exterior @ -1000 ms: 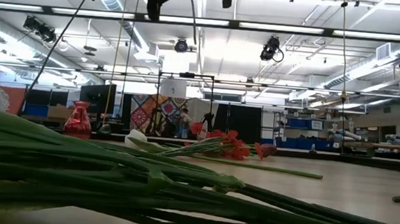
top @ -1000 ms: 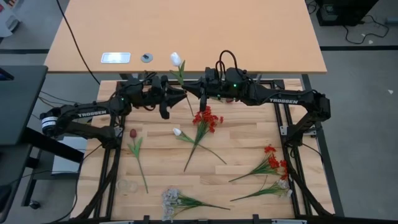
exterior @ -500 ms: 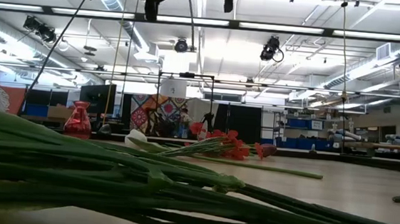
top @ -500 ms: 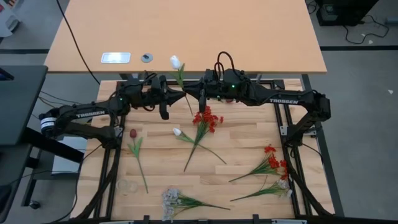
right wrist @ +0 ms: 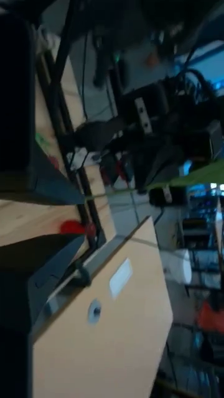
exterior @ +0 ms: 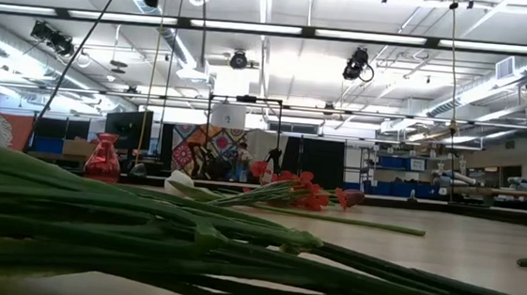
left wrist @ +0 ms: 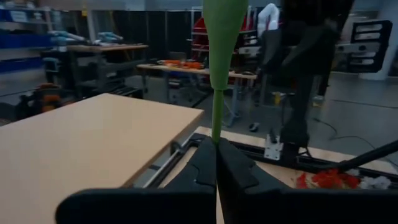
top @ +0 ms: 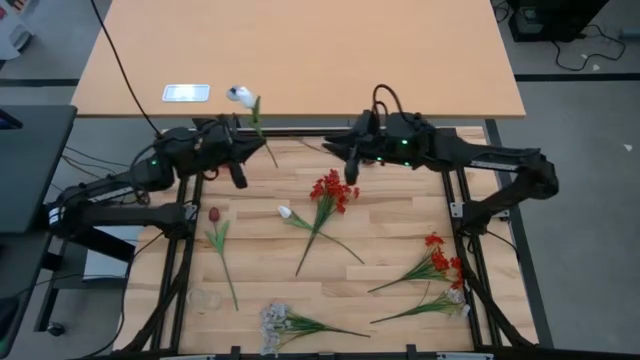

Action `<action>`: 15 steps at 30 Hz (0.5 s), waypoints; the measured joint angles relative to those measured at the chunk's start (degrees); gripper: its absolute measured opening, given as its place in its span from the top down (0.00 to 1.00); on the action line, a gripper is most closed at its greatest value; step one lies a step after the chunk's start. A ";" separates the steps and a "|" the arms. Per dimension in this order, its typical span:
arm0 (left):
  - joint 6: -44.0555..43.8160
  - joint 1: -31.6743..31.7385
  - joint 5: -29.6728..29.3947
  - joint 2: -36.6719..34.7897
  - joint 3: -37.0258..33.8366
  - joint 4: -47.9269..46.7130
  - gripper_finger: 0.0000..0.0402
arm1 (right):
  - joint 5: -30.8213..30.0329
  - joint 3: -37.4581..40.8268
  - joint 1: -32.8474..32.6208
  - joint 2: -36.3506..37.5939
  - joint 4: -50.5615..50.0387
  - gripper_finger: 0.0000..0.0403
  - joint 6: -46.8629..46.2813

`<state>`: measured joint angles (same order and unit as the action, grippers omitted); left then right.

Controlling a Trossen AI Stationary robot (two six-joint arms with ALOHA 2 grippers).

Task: Sort flowers into vase by color
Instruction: Put the top white tulip into the red vase

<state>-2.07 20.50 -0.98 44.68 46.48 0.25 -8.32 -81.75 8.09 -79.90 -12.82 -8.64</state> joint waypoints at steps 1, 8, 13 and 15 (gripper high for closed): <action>0.00 0.19 -0.45 -0.78 0.00 -0.93 1.00 | -0.87 0.60 -0.58 1.35 -1.03 0.80 0.22; -0.04 1.17 -2.05 -4.53 0.00 -1.79 1.00 | -3.72 5.63 -3.23 11.49 -7.65 0.98 -0.56; -0.12 1.59 -3.12 -4.55 0.00 -1.90 1.00 | -4.33 8.48 -5.77 16.98 -13.66 0.99 -4.10; -0.11 1.59 -3.64 -4.36 0.00 -1.95 1.00 | -5.55 9.88 -7.40 18.58 -15.36 0.99 -4.94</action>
<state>-2.18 22.09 -4.62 40.33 46.48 -1.70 -13.87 -71.87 0.68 -61.32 -28.18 -13.58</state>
